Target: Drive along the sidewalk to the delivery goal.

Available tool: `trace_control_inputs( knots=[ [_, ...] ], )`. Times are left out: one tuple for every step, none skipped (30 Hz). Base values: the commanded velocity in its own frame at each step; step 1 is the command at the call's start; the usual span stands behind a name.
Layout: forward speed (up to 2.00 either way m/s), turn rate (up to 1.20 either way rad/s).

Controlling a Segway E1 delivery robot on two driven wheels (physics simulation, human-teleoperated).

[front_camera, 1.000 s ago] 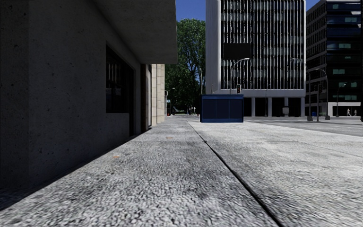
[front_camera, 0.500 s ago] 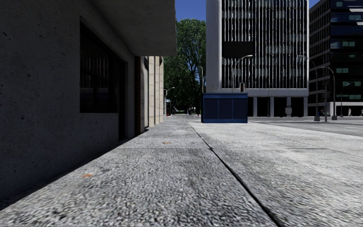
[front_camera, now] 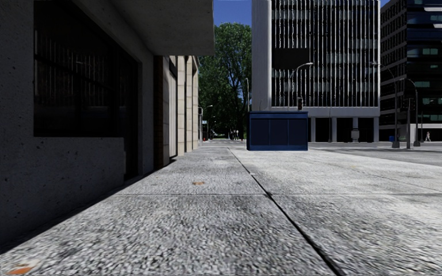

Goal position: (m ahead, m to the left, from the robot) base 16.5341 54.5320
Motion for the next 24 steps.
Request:
trace_control_inputs(
  knots=[
    [2.0,0.0],
    [2.0,0.0],
    [2.0,0.0],
    [2.0,0.0],
    [2.0,0.0],
    [2.0,0.0],
    [2.0,0.0],
    [2.0,0.0],
    [2.0,0.0],
    [2.0,0.0],
    [2.0,0.0],
    [2.0,0.0],
    [2.0,0.0],
    [2.0,0.0],
    [2.0,0.0],
    [2.0,0.0],
    [2.0,0.0],
    [2.0,0.0],
    [2.0,0.0],
    [2.0,0.0],
    [2.0,0.0],
    [2.0,0.0],
    [2.0,0.0],
    [2.0,0.0]
  ],
)
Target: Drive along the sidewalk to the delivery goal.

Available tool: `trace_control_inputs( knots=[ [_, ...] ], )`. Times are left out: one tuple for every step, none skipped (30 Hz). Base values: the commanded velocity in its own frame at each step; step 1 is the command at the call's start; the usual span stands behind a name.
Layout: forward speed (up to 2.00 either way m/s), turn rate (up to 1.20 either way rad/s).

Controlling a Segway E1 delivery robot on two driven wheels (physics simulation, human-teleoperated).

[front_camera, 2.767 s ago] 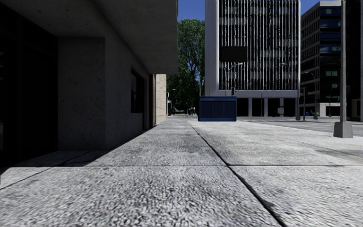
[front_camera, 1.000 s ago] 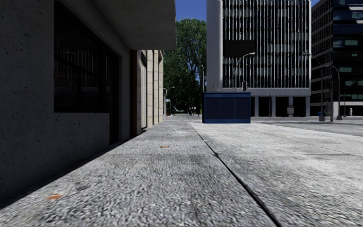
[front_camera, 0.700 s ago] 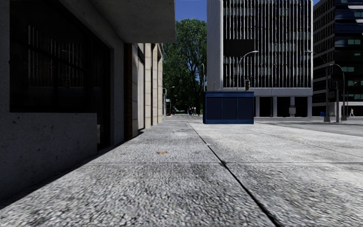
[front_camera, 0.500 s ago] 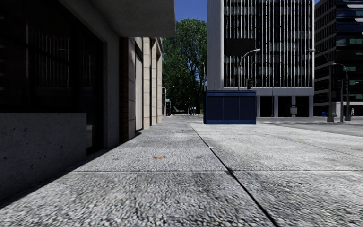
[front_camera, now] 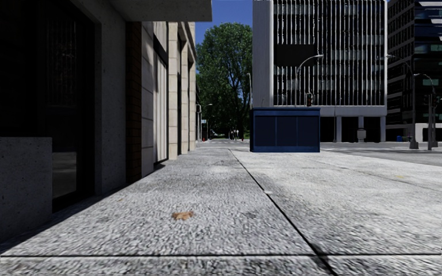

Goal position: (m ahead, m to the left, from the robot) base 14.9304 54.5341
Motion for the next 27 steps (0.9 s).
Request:
trace_control_inputs(
  knots=[
    [2.0,0.0],
    [2.0,0.0],
    [2.0,0.0],
    [2.0,0.0],
    [2.0,0.0],
    [2.0,0.0],
    [2.0,0.0],
    [2.0,0.0],
    [2.0,0.0],
    [2.0,0.0],
    [2.0,0.0],
    [2.0,0.0],
    [2.0,0.0],
    [2.0,0.0],
    [2.0,0.0],
    [2.0,0.0],
    [2.0,0.0],
    [2.0,0.0],
    [2.0,0.0],
    [2.0,0.0],
    [2.0,0.0],
    [2.0,0.0],
    [2.0,0.0],
    [2.0,0.0],
    [2.0,0.0],
    [2.0,0.0],
    [2.0,0.0]
  ],
)
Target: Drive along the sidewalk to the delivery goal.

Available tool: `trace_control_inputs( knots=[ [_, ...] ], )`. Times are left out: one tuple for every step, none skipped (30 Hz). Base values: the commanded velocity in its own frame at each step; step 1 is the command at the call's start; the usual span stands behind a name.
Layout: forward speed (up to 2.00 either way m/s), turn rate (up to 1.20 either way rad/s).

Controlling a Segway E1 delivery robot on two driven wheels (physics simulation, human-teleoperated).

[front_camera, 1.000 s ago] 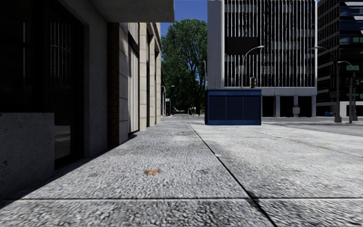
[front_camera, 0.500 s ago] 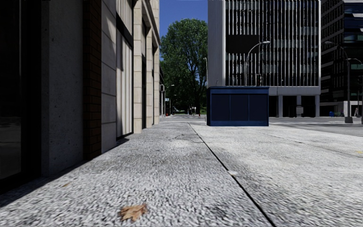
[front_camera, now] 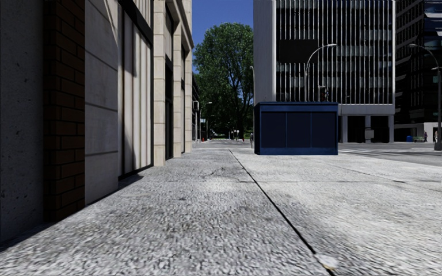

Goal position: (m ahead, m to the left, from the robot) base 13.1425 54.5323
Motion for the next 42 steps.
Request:
trace_control_inputs(
  knots=[
    [2.0,0.0],
    [2.0,0.0],
    [2.0,0.0],
    [2.0,0.0],
    [2.0,0.0],
    [2.0,0.0],
    [2.0,0.0],
    [2.0,0.0],
    [2.0,0.0],
    [2.0,0.0],
    [2.0,0.0],
    [2.0,0.0],
    [2.0,0.0],
    [2.0,0.0],
    [2.0,0.0],
    [2.0,0.0],
    [2.0,0.0],
    [2.0,0.0],
    [2.0,0.0],
    [2.0,0.0],
    [2.0,0.0],
    [2.0,0.0],
    [2.0,0.0],
    [2.0,0.0],
    [2.0,0.0],
    [2.0,0.0],
    [2.0,0.0],
    [2.0,0.0],
    [2.0,0.0],
    [2.0,0.0],
    [2.0,0.0],
    [2.0,0.0],
    [2.0,0.0],
    [2.0,0.0],
    [2.0,0.0],
    [2.0,0.0],
    [2.0,0.0],
    [2.0,0.0],
    [2.0,0.0],
    [2.0,0.0],
    [2.0,0.0],
    [2.0,0.0]
  ],
)
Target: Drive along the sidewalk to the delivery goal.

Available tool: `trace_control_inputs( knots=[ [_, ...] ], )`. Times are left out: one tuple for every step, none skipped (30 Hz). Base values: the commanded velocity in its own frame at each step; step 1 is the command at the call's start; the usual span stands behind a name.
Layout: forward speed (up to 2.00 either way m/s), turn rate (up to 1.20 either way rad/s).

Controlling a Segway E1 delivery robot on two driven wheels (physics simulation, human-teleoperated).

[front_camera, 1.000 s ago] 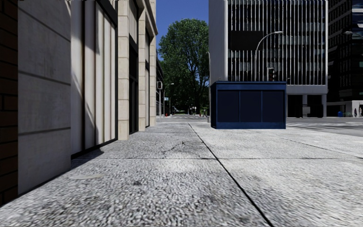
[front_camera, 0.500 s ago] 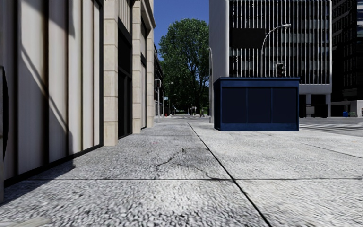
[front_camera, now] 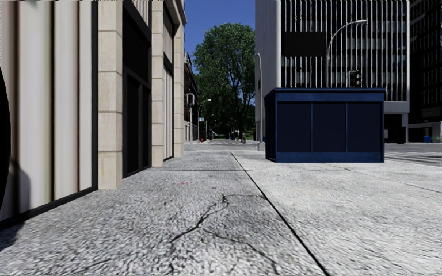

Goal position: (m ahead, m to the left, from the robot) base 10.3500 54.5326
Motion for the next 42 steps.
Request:
trace_control_inputs(
  knots=[
    [2.0,0.0],
    [2.0,0.0],
    [2.0,0.0],
    [2.0,0.0],
    [2.0,0.0],
    [2.0,0.0],
    [2.0,0.0],
    [2.0,0.0],
    [2.0,0.0],
    [2.0,0.0],
    [2.0,0.0],
    [2.0,0.0],
    [2.0,0.0],
    [2.0,0.0],
    [2.0,0.0],
    [2.0,0.0],
    [2.0,0.0],
    [2.0,0.0],
    [2.0,0.0],
    [2.0,0.0],
    [2.0,0.0],
    [2.0,0.0],
    [2.0,0.0],
    [2.0,0.0],
    [2.0,0.0],
    [2.0,0.0],
    [2.0,0.0],
    [2.0,0.0],
    [2.0,0.0],
    [2.0,0.0],
    [2.0,0.0],
    [2.0,0.0],
    [2.0,0.0],
    [2.0,0.0],
    [2.0,0.0],
    [2.0,0.0],
    [2.0,0.0],
    [2.0,0.0],
    [2.0,0.0],
    [2.0,0.0],
    [2.0,0.0],
    [2.0,0.0]
  ],
)
